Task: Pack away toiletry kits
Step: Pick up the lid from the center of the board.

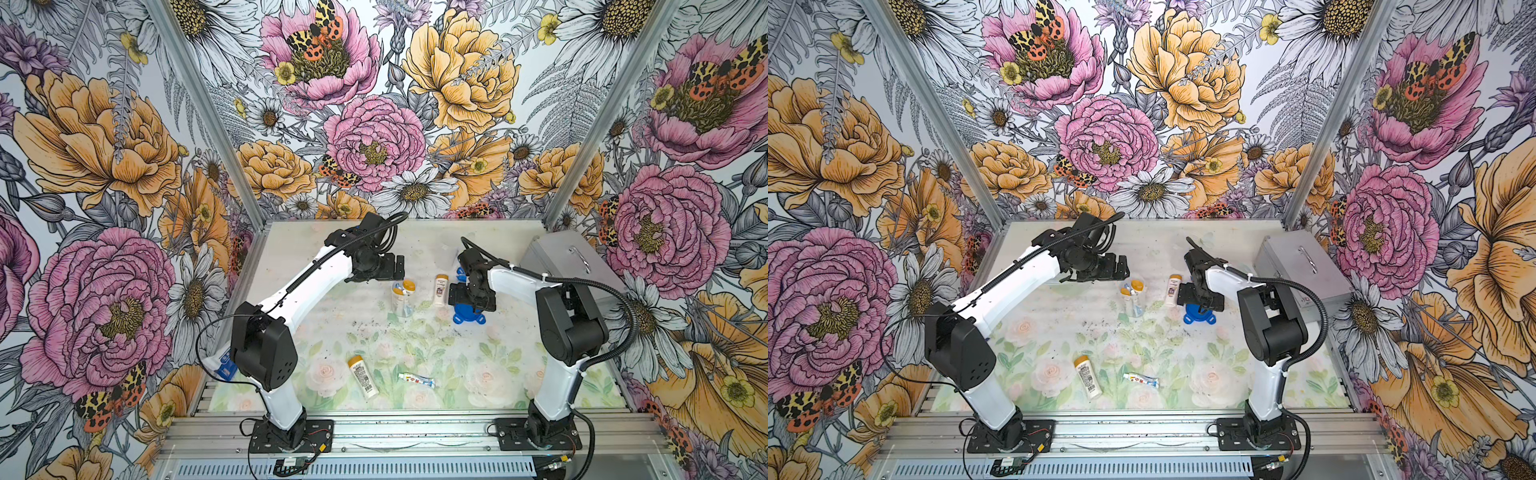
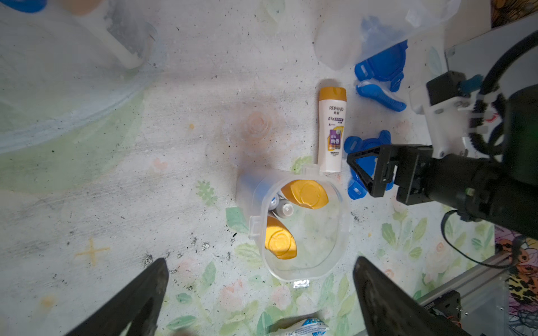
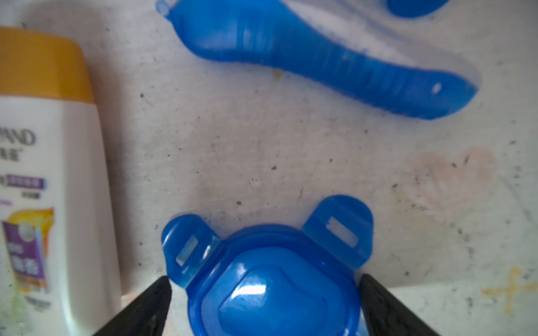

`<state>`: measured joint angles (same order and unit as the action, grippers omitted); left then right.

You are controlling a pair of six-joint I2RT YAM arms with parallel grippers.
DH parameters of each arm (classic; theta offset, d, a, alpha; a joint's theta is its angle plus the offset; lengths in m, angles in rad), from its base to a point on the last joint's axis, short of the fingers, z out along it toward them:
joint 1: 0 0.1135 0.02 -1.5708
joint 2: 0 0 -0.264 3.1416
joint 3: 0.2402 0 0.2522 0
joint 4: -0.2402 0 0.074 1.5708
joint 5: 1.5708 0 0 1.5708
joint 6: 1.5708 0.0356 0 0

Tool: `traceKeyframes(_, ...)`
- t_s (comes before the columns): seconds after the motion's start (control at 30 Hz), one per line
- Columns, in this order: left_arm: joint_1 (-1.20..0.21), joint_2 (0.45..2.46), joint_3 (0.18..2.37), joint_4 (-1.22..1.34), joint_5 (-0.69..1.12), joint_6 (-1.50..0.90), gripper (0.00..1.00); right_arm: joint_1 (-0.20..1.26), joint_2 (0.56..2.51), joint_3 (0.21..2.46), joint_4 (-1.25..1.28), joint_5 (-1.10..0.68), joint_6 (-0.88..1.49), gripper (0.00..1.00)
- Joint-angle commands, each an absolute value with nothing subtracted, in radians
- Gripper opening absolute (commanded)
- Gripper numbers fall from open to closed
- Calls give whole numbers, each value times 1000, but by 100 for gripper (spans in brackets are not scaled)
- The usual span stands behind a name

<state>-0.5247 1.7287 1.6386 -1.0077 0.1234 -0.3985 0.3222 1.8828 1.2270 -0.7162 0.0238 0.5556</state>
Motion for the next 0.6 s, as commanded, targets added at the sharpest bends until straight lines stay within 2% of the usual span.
traceKeyframes(0.0,-499,1669,1624,-953,169,-423,98,327,1901,1241,-717,43,538,99)
traceKeyframes(0.3,-476,1651,1607,-938,164,-430,98,337,1871,1173,-719,-18,517,93)
traceKeyframes(0.57,-460,1648,1607,-921,170,-434,99,348,1873,1145,-718,-8,517,93)
